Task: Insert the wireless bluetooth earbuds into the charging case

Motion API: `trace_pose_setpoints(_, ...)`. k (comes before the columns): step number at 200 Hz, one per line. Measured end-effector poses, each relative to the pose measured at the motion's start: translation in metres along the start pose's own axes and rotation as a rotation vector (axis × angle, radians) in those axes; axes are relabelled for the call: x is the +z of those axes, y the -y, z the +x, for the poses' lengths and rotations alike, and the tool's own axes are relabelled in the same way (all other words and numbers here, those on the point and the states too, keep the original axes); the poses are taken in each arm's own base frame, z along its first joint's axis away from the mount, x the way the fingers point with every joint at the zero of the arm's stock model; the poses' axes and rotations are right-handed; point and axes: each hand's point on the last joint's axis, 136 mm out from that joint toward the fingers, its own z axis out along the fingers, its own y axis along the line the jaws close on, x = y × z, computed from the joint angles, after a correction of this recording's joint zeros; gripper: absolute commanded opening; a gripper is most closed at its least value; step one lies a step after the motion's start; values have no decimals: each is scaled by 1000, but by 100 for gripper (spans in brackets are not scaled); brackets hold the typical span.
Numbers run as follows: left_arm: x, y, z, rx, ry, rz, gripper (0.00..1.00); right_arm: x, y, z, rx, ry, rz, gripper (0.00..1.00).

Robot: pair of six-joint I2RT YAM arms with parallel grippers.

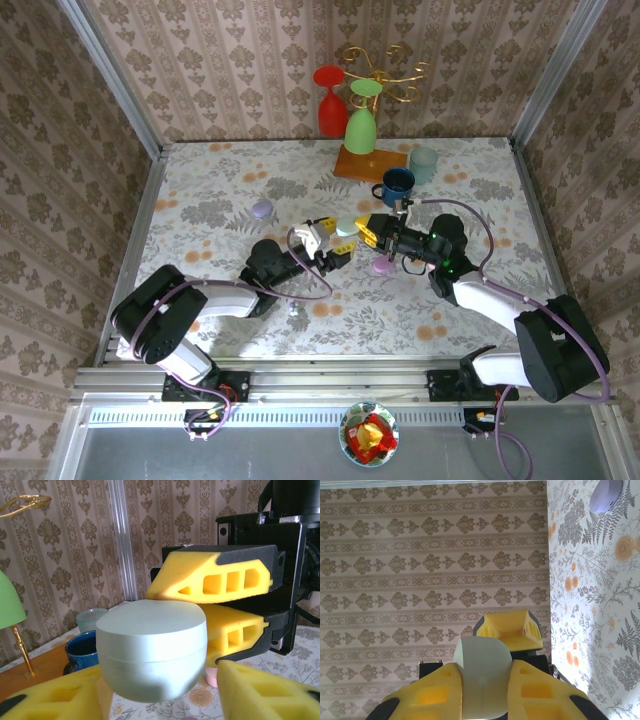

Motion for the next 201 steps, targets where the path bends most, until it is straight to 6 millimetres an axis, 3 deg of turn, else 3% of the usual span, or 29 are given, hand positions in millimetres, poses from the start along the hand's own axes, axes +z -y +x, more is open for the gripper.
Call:
trace_pose_setpoints(33,2,-2,-3,4,8,-7,60,0,1,1,-5,-8,3,8)
trace_pose_setpoints(83,2,-1,-3,15,8,-3,44,0,11,5,1,-23,40,8)
trace_pose_setpoints(115,2,0,-3,16,8,2,58,0,10,6,3,-27,38,8)
trace_pose_setpoints(175,4,2,0,14,2,10,44,1,7,7,-1,-31,28,8)
trace_pose_setpoints(201,4,2,0,11,2,9,45,1,6,7,-4,-33,25,8)
